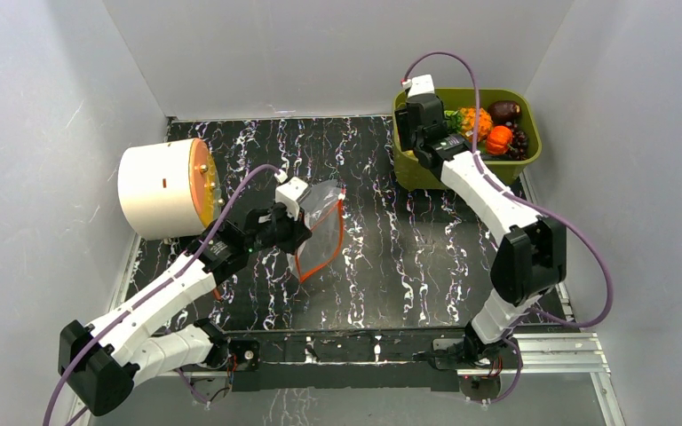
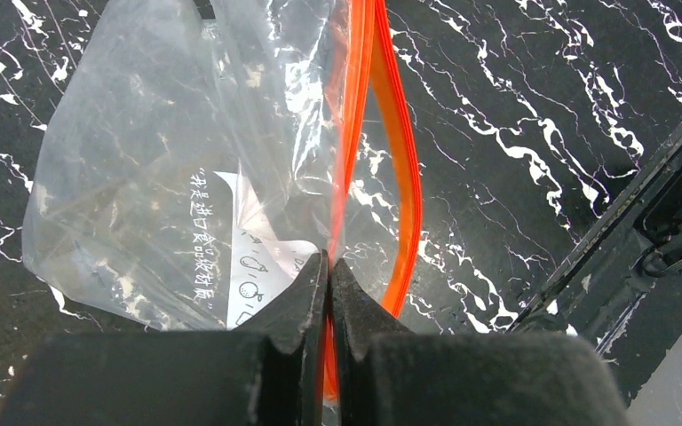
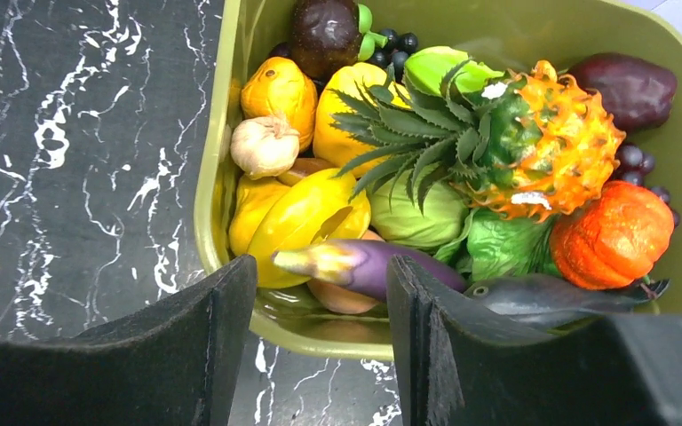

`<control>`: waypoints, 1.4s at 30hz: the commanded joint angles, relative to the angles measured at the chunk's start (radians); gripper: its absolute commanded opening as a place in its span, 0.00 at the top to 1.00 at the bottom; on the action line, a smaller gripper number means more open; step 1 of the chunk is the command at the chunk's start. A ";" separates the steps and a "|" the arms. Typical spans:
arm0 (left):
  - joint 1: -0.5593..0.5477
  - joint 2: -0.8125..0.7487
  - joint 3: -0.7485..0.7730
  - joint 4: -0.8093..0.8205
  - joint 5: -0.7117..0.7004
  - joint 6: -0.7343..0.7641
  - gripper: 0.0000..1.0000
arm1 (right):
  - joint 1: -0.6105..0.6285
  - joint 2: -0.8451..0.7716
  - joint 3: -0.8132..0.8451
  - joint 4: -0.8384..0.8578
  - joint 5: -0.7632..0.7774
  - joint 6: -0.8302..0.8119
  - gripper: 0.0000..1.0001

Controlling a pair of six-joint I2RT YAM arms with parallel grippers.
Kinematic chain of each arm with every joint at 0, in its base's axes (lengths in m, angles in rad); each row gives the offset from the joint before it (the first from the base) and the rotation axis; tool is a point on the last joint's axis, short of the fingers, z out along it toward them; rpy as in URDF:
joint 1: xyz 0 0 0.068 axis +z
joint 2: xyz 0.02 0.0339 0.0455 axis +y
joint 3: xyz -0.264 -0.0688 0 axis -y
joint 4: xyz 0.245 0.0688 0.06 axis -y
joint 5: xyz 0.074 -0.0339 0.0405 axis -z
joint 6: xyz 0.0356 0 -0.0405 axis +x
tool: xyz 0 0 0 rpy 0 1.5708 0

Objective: Place the food in the zip-top bag and seal the zipper
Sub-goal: Pick up the fake vegetable from the bin.

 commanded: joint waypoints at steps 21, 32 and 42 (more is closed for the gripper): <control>-0.002 -0.018 -0.026 -0.010 0.038 0.045 1.00 | -0.005 0.182 0.141 -0.016 0.021 -0.163 0.53; -0.003 -0.018 -0.028 -0.009 0.032 0.053 1.00 | -0.004 0.198 0.127 0.039 0.189 -0.221 0.73; -0.003 -0.017 -0.031 -0.008 0.013 0.054 1.00 | -0.003 0.167 0.125 0.045 0.203 -0.217 1.00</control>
